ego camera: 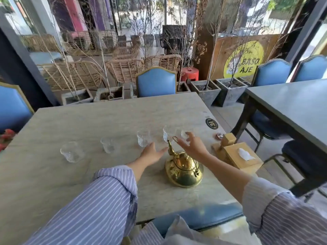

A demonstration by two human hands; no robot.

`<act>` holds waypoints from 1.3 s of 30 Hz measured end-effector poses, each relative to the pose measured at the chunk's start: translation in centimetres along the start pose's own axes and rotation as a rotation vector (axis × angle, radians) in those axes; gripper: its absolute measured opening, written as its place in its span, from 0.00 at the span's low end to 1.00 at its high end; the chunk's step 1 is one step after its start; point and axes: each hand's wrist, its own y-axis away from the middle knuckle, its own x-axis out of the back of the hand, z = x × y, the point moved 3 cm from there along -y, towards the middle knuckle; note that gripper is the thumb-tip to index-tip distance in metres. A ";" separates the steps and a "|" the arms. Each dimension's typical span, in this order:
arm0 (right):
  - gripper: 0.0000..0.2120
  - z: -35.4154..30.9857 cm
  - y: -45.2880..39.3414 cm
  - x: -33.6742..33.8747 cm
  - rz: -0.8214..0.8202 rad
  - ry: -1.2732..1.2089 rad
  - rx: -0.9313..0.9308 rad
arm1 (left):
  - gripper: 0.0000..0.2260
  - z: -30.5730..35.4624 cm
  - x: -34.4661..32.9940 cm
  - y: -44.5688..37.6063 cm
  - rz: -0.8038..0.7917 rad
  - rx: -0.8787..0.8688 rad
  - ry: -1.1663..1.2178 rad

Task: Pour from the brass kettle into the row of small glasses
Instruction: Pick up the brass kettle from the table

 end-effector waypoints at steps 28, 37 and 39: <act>0.31 4.3 1.8 -2.1 -0.119 -0.655 -0.082 | 0.36 0.5 -12.6 2.5 0.183 0.372 0.863; 0.28 3.6 -0.9 1.7 -0.131 -0.623 -0.024 | 0.40 3.0 -12.8 0.4 0.116 0.357 0.915; 0.25 3.5 -1.6 2.5 -0.141 -0.641 -0.029 | 0.41 3.6 -12.7 -0.3 0.089 0.321 0.903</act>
